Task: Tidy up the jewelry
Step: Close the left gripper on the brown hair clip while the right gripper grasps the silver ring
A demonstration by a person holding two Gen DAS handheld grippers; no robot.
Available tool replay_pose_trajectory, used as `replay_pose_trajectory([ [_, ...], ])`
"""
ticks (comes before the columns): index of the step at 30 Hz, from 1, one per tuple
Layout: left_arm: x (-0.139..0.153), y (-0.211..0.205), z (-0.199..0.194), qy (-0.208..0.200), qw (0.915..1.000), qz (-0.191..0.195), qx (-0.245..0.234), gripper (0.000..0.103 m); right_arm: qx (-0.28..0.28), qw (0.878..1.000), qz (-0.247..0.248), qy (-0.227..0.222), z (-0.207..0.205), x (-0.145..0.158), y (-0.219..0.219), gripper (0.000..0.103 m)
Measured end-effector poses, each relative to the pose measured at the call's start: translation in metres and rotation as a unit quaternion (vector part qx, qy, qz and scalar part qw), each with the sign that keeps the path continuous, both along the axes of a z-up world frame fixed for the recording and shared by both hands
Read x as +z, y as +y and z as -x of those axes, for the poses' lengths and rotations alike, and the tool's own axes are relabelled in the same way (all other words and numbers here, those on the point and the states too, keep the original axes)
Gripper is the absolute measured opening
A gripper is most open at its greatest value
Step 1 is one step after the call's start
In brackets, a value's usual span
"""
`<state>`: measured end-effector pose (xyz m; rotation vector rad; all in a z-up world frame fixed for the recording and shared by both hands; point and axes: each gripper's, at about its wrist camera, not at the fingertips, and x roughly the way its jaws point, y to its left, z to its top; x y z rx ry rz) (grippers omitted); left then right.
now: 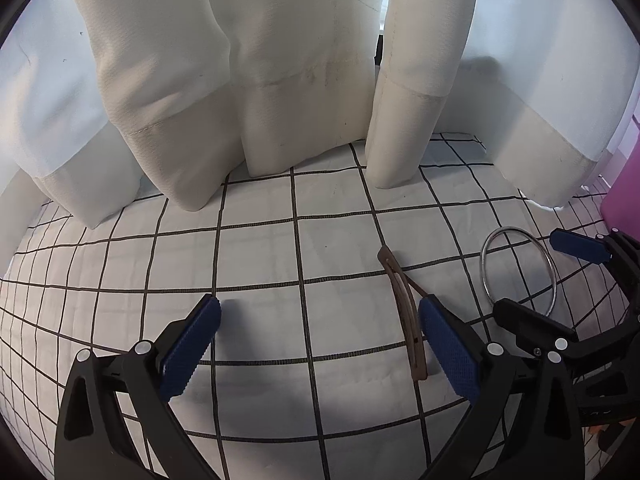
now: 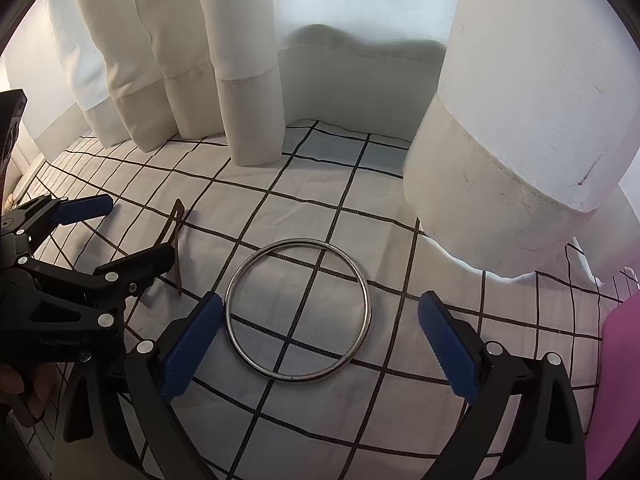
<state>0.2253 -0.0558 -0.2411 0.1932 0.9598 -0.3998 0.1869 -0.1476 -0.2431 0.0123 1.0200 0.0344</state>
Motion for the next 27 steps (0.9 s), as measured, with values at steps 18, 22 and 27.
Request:
replay_pose_trajectory([
  [18,0.009,-0.017,0.028,-0.011,0.9985,0.033,-0.043,0.002,-0.015,1.000,0.002,-0.021,0.019,0.005,0.001,0.068],
  [22,0.008,-0.003,0.031,-0.005,0.9984,0.041,-0.037,0.002,-0.022,0.999,-0.007,-0.029,0.030,0.006,0.001,0.068],
  [27,0.019,0.009,0.037,-0.012,0.9981,0.053,-0.029,0.002,-0.025,0.999,-0.012,-0.035,0.040,0.011,0.005,0.068],
])
